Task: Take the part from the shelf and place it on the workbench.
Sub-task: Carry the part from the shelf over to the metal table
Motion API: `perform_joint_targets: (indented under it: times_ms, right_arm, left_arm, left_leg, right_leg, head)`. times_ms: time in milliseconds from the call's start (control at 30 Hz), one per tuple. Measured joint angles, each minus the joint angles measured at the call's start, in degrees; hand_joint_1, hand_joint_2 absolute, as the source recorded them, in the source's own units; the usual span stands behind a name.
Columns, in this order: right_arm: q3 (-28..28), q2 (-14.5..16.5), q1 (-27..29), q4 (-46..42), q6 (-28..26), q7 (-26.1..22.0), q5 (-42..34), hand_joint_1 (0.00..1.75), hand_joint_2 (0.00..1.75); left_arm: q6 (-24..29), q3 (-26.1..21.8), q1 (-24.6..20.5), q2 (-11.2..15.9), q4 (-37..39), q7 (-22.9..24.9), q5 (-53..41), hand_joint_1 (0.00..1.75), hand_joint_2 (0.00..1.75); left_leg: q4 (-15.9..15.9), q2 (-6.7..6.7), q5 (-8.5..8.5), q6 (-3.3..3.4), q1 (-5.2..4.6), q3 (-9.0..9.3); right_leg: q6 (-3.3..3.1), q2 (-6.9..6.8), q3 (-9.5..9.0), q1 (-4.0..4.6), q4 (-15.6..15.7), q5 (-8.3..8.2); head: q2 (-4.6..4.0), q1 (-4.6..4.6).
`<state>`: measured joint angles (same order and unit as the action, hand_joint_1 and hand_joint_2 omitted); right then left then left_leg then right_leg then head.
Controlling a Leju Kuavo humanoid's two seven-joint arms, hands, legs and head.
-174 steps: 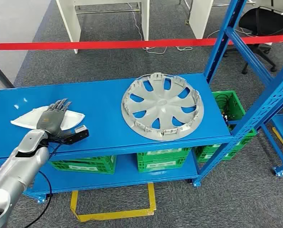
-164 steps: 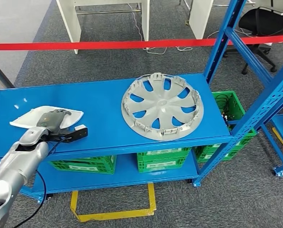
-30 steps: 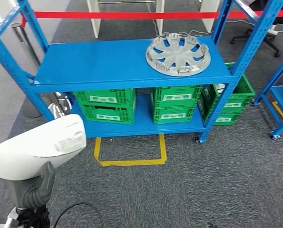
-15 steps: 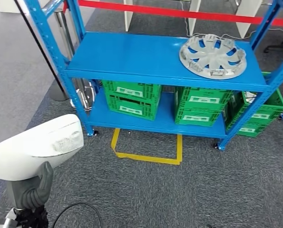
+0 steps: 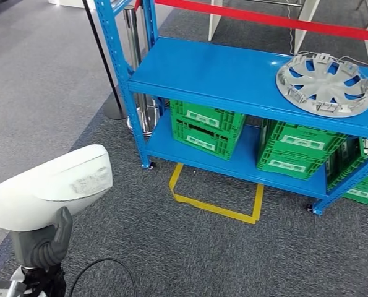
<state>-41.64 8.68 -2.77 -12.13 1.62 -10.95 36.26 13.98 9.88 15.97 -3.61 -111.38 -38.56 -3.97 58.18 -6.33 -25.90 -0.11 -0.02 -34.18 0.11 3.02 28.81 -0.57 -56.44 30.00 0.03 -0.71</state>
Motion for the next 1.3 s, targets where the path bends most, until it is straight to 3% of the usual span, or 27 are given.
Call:
perform_joint_targets:
  times_ms: [33,100,167,200,233,267,333,400,467,533,567,633,667,700,733,767,800,833,867,933,967,1000,1067,1133,1200,1233,1300]
  right_arm:
    - [0.08,0.14,0.01,0.00,-0.13,0.09,0.14,0.00,1.75]
    - [0.25,0.39,0.09,0.01,-0.29,0.38,0.36,0.00,1.75]
    - [0.31,0.52,0.22,0.02,-0.32,0.62,0.44,0.00,1.75]
    - [0.31,0.55,0.26,0.03,-0.34,0.67,0.44,0.00,1.75]
    - [0.31,0.57,0.25,0.03,-0.37,0.70,0.44,0.00,1.75]
    - [0.31,0.60,0.20,0.04,-0.39,0.74,0.44,0.00,1.75]
    - [0.32,0.72,0.09,0.04,-0.39,0.73,0.44,0.00,1.75]
    - [0.33,0.86,-0.03,0.03,-0.27,0.56,0.47,0.00,1.75]
    - [0.34,0.98,-0.19,0.03,0.01,0.19,0.61,0.00,1.75]
    - [0.37,1.07,-0.29,0.03,0.17,-0.14,0.89,0.00,1.75]
    - [0.40,1.09,-0.28,0.03,0.17,-0.22,1.02,0.00,1.75]
    - [0.44,1.10,-0.11,0.05,0.10,-0.20,1.20,0.00,1.75]
    - [0.47,1.11,0.02,0.06,0.07,-0.12,1.28,0.00,1.75]
    - [0.48,1.11,0.14,0.08,0.03,-0.02,1.36,0.00,1.75]
    - [0.49,1.11,0.21,0.09,0.01,0.07,1.41,0.00,1.75]
    - [0.50,1.11,0.23,0.10,0.00,0.12,1.45,0.00,1.75]
    - [0.50,1.11,0.21,0.10,0.04,0.14,1.46,0.00,1.75]
    - [0.51,1.10,0.17,0.10,0.09,0.13,1.45,0.00,1.75]
    - [0.51,1.11,0.12,0.11,0.14,0.09,1.45,0.00,1.75]
    - [0.51,1.13,0.11,0.12,0.18,0.04,1.44,0.00,1.75]
    - [0.51,1.15,0.13,0.13,0.19,0.01,1.43,0.00,1.75]
    - [0.51,1.17,0.14,0.13,0.19,0.01,1.43,0.00,1.75]
    - [0.51,1.27,0.12,0.13,0.20,-0.02,1.44,0.00,1.75]
    - [0.51,1.33,0.23,0.13,0.23,-0.05,1.45,0.00,1.75]
    - [0.51,1.33,0.40,0.13,0.33,-0.28,1.62,0.00,1.75]
    - [0.56,1.33,0.42,0.13,0.40,-0.53,1.87,0.00,1.75]
    - [0.73,1.34,0.32,0.13,0.46,-1.04,2.56,0.00,1.75]
  left_arm:
    - [0.01,0.01,-0.05,0.01,0.00,0.08,-0.10,1.75,1.75]
    - [0.03,0.04,-0.23,0.01,0.00,0.36,-0.42,1.75,1.75]
    - [0.01,0.07,-0.32,0.01,0.01,0.60,-0.60,1.75,1.75]
    - [0.00,0.07,-0.31,0.01,0.02,0.63,-0.61,1.75,1.75]
    - [-0.01,0.07,-0.30,0.01,0.02,0.66,-0.63,1.75,1.75]
    - [-0.03,0.07,-0.31,0.01,0.02,0.66,-0.66,1.75,1.75]
    - [-0.12,0.08,-0.44,0.01,0.01,0.68,-0.84,1.75,1.75]
    - [-0.31,0.12,-0.68,0.02,0.00,0.74,-1.10,1.75,1.75]
    - [-0.46,0.15,-0.73,0.04,-0.01,0.85,-1.41,1.75,1.75]
    - [-0.51,0.21,-0.70,0.06,-0.03,0.95,-1.70,1.75,1.75]
    - [-0.51,0.27,-0.73,0.05,-0.04,0.97,-1.79,1.75,1.75]
    - [-0.44,0.39,-0.75,0.03,-0.04,1.01,-1.80,1.75,1.75]
    - [-0.39,0.42,-0.67,0.03,-0.04,1.01,-1.79,1.75,1.75]
    - [-0.33,0.42,-0.57,0.03,-0.04,1.01,-1.76,1.75,1.75]
    - [-0.27,0.42,-0.46,0.03,-0.03,1.01,-1.73,1.75,1.75]
    - [-0.22,0.42,-0.36,0.03,-0.03,0.99,-1.71,1.75,1.75]
    - [-0.19,0.42,-0.31,0.03,-0.03,0.97,-1.70,1.75,1.75]
    - [-0.17,0.42,-0.27,0.03,-0.04,0.92,-1.71,1.75,1.75]
    - [-0.17,0.42,-0.28,0.04,-0.04,0.88,-1.71,1.75,1.75]
    - [-0.17,0.40,-0.26,0.07,-0.04,0.78,-1.73,1.75,1.75]
    - [-0.17,0.39,-0.22,0.09,-0.04,0.75,-1.74,1.75,1.75]
    - [-0.16,0.38,-0.11,0.10,-0.04,0.72,-1.76,1.75,1.75]
    - [-0.15,0.38,-0.05,0.14,-0.06,0.67,-1.78,1.75,1.75]
    - [-0.15,0.39,-0.15,0.16,-0.08,0.61,-1.81,1.75,1.75]
    - [-0.17,0.39,-0.20,0.16,-0.07,0.55,-1.85,1.75,1.75]
    - [-0.18,0.39,-0.21,0.17,-0.08,0.52,-1.87,1.75,1.75]
    - [-0.17,0.41,-0.19,0.17,-0.08,0.51,-1.87,1.75,1.75]
  left_leg:
    - [1.35,1.04,-0.94,-0.31,-0.06,-0.65]
    - [7.50,4.10,-4.56,-0.82,-0.07,-3.28]
    - [14.45,5.51,-7.49,-1.20,0.13,-6.18]
    - [15.66,5.76,-7.52,-1.28,0.20,-6.58]
    - [14.58,5.97,-6.46,-1.27,0.24,-5.90]
    - [11.28,6.51,-4.55,-1.15,0.23,-4.11]
    - [3.28,9.00,-1.48,-0.56,-0.15,0.07]
    - [-0.44,10.49,-0.79,0.22,-0.63,1.78]
    - [-0.75,9.38,-0.69,0.97,-0.76,1.61]
    - [-1.21,8.11,-0.31,1.71,-0.54,1.60]
    - [-1.44,7.49,-0.10,2.05,-0.36,1.59]
    - [-1.46,6.23,0.05,2.37,-0.29,1.39]
    - [-1.45,5.49,0.08,2.43,-0.30,1.32]
    - [-1.43,4.71,0.10,2.45,-0.32,1.31]
    - [-1.40,3.86,0.11,2.44,-0.32,1.33]
    - [-1.37,3.01,0.12,2.40,-0.31,1.41]
    - [-1.31,2.16,0.12,2.32,-0.29,1.47]
    - [-1.22,1.40,0.12,2.15,-0.30,1.46]
    - [-0.99,0.66,0.11,1.90,-0.30,1.29]
    - [-0.64,-0.74,0.31,1.13,-0.12,0.65]
    - [-0.51,-1.55,0.47,0.75,0.01,0.30]
    - [-0.29,-1.43,0.40,0.41,0.08,0.02]
    - [2.31,1.22,-1.31,-0.10,-0.05,-1.20]
    - [9.07,4.64,-4.96,-0.54,-0.03,-4.12]
    - [15.15,5.63,-7.16,-0.84,0.21,-6.71]
    - [15.48,5.82,-6.71,-0.86,0.29,-6.71]
    - [9.79,6.77,-3.22,-0.59,0.28,-3.53]
  right_leg:
    - [-0.33,-0.79,-0.04,-0.10,0.22,-0.24]
    - [-0.65,-2.45,-0.07,-0.06,0.36,-0.39]
    - [-0.72,-4.29,-0.04,0.05,0.30,-0.29]
    - [-0.71,-5.17,-0.05,0.08,0.29,-0.22]
    - [-0.67,-5.98,-0.11,0.09,0.28,-0.13]
    - [-0.59,-6.71,-0.25,0.09,0.28,-0.02]
    - [-0.26,-7.94,-0.56,0.28,0.24,0.32]
    - [0.22,-9.05,-0.73,0.55,0.18,0.62]
    - [0.75,-10.11,-0.87,0.60,0.26,0.84]
    - [1.32,-8.47,-0.24,0.45,-1.14,2.22]
    - [1.53,-6.80,0.89,0.36,-3.54,3.75]
    - [1.64,-3.86,4.67,0.24,-11.36,7.48]
    - [1.66,-3.38,6.56,0.23,-14.97,8.66]
    - [1.66,-3.18,7.76,0.22,-16.95,8.79]
    - [1.64,-3.04,7.95,0.20,-16.66,7.71]
    - [1.59,-2.72,7.00,0.12,-13.99,5.57]
    - [1.53,-1.91,5.27,-0.01,-9.80,3.01]
    - [1.46,-0.24,3.56,-0.23,-5.86,1.23]
    - [1.39,1.35,2.18,-0.45,-2.78,0.13]
    - [1.19,3.03,1.17,-0.52,-0.87,0.04]
    - [0.97,2.42,1.03,-0.45,-0.71,-0.08]
    - [0.69,1.54,0.94,-0.40,-0.69,-0.19]
    - [0.09,-0.25,0.76,-0.43,-0.49,-0.33]
    - [-0.34,-2.18,0.63,-0.28,-0.45,-0.20]
    - [-0.56,-4.28,0.54,-0.09,-0.47,0.02]
    - [-0.58,-5.25,0.47,-0.02,-0.48,0.13]
    - [-0.48,-6.89,0.12,0.06,-0.49,0.41]
  head:
    - [-0.01,0.19]
    - [-0.01,0.51]
    - [-0.01,0.61]
    - [0.00,0.62]
    - [0.00,0.62]
    - [-0.01,0.62]
    - [-0.01,0.64]
    - [-0.01,0.60]
    - [0.00,0.57]
    - [0.01,0.45]
    - [0.00,0.33]
    - [-0.01,0.14]
    - [-0.01,0.10]
    - [-0.01,0.12]
    - [-0.01,0.12]
    - [-0.01,0.12]
    - [-0.01,0.12]
    - [-0.01,0.11]
    - [-0.01,0.15]
    - [-0.01,0.17]
    - [-0.01,0.16]
    - [-0.01,0.15]
    - [-0.01,0.36]
    - [-0.01,0.55]
    - [-0.01,0.56]
    - [0.00,0.56]
    - [0.00,0.55]
